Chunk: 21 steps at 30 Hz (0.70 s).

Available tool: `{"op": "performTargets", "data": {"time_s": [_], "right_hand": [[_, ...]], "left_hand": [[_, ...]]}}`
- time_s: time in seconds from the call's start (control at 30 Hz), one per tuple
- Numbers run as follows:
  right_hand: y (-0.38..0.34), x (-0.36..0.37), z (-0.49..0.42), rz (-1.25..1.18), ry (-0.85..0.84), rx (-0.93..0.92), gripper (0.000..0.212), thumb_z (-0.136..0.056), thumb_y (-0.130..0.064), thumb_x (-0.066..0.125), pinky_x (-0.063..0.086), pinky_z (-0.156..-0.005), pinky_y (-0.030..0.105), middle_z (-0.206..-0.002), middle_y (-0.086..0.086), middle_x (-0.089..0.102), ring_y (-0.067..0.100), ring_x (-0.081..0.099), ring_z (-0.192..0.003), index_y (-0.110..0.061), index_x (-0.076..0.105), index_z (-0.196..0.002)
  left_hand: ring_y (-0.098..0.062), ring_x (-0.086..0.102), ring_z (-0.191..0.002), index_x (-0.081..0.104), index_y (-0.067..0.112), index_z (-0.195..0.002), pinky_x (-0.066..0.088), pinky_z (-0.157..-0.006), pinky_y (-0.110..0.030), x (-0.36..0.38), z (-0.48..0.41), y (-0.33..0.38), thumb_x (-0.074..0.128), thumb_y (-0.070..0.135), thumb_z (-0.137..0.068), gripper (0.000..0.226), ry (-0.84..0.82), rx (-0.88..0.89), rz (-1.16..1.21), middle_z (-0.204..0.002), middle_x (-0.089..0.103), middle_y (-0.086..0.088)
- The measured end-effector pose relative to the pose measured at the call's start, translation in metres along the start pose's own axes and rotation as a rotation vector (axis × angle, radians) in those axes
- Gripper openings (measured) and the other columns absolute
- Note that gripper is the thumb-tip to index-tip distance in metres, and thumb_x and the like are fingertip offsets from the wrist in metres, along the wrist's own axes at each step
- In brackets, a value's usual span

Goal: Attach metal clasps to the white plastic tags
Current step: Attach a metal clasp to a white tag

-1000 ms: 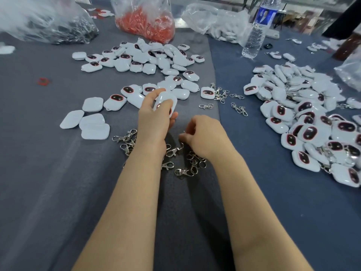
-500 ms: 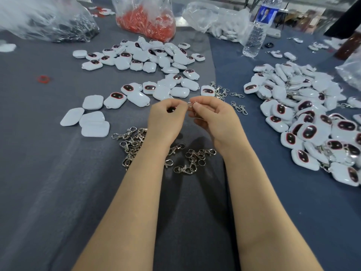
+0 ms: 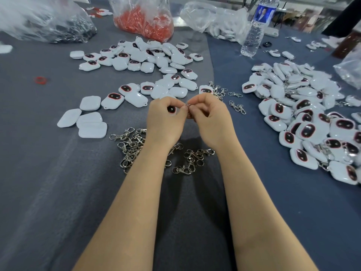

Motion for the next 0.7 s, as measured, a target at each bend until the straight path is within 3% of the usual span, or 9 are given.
{"op": "performTargets", "data": {"time_s": [0.07, 0.13, 0.23, 0.37, 0.47, 0.7], "right_hand": [[-0.003, -0.001, 0.0, 0.056, 0.01, -0.021, 0.028, -0.091, -0.006, 0.056, 0.047, -0.072, 0.013, -0.081, -0.003, 0.066, 0.013, 0.063, -0.083, -0.031, 0.054, -0.079], [-0.004, -0.003, 0.0, 0.124, 0.025, -0.033, 0.03, -0.089, -0.004, 0.055, 0.04, -0.065, 0.006, -0.086, -0.002, 0.065, 0.011, 0.059, -0.082, -0.031, 0.053, -0.077], [0.0, -0.011, 0.0, 0.18, 0.068, 0.006, 0.028, -0.085, 0.0, 0.051, 0.038, -0.06, 0.005, -0.082, -0.001, 0.064, 0.006, 0.053, -0.071, -0.026, 0.059, -0.077], [0.001, -0.01, -0.001, 0.153, 0.065, 0.02, 0.02, -0.089, -0.006, 0.054, 0.04, -0.067, 0.005, -0.091, 0.0, 0.067, 0.012, 0.059, -0.083, -0.024, 0.063, -0.087], [-0.002, -0.004, 0.0, 0.157, 0.007, 0.008, 0.016, -0.09, -0.011, 0.057, 0.046, -0.072, 0.012, -0.083, -0.005, 0.066, 0.01, 0.06, -0.08, -0.022, 0.068, -0.092], [0.004, -0.005, -0.002, 0.188, 0.019, 0.039, 0.009, -0.092, -0.02, 0.059, 0.037, -0.059, 0.006, -0.077, -0.007, 0.064, 0.002, 0.054, -0.068, -0.018, 0.067, -0.087]], "left_hand": [[-0.013, 0.054, -0.097, 0.065, 0.02, -0.084, 0.038, -0.079, -0.018, -0.001, -0.001, -0.005, 0.061, 0.02, -0.089, 0.006, 0.015, -0.017, -0.043, -0.108, 0.061, -0.007], [-0.013, 0.053, -0.098, 0.064, 0.02, -0.084, 0.036, -0.08, -0.019, -0.003, -0.002, -0.007, 0.061, 0.025, -0.09, 0.009, 0.039, -0.018, -0.07, -0.111, 0.059, -0.008], [-0.01, 0.049, -0.09, 0.061, 0.019, -0.08, 0.029, -0.073, -0.013, -0.01, -0.003, -0.006, 0.06, 0.028, -0.09, 0.014, 0.09, 0.001, -0.127, -0.112, 0.057, -0.008], [-0.003, 0.044, -0.076, 0.061, 0.017, -0.08, 0.028, -0.068, -0.002, -0.005, -0.002, -0.001, 0.06, 0.023, -0.091, 0.012, 0.061, 0.049, -0.157, -0.108, 0.048, -0.003], [0.001, 0.044, -0.071, 0.059, 0.019, -0.078, 0.026, -0.063, 0.008, -0.001, 0.0, 0.005, 0.062, 0.022, -0.09, 0.012, 0.037, 0.091, -0.154, -0.105, 0.04, 0.001], [0.004, 0.044, -0.074, 0.062, 0.023, -0.078, 0.025, -0.063, 0.008, -0.002, -0.001, 0.004, 0.064, 0.029, -0.088, 0.012, 0.033, 0.077, -0.117, -0.105, 0.042, 0.002]]}}
Point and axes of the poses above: each hand's wrist, its own z-axis away from the middle knuckle, its own x-axis out of the palm, y = z × x, the point moved 10 cm from there along -z, towards the middle knuckle
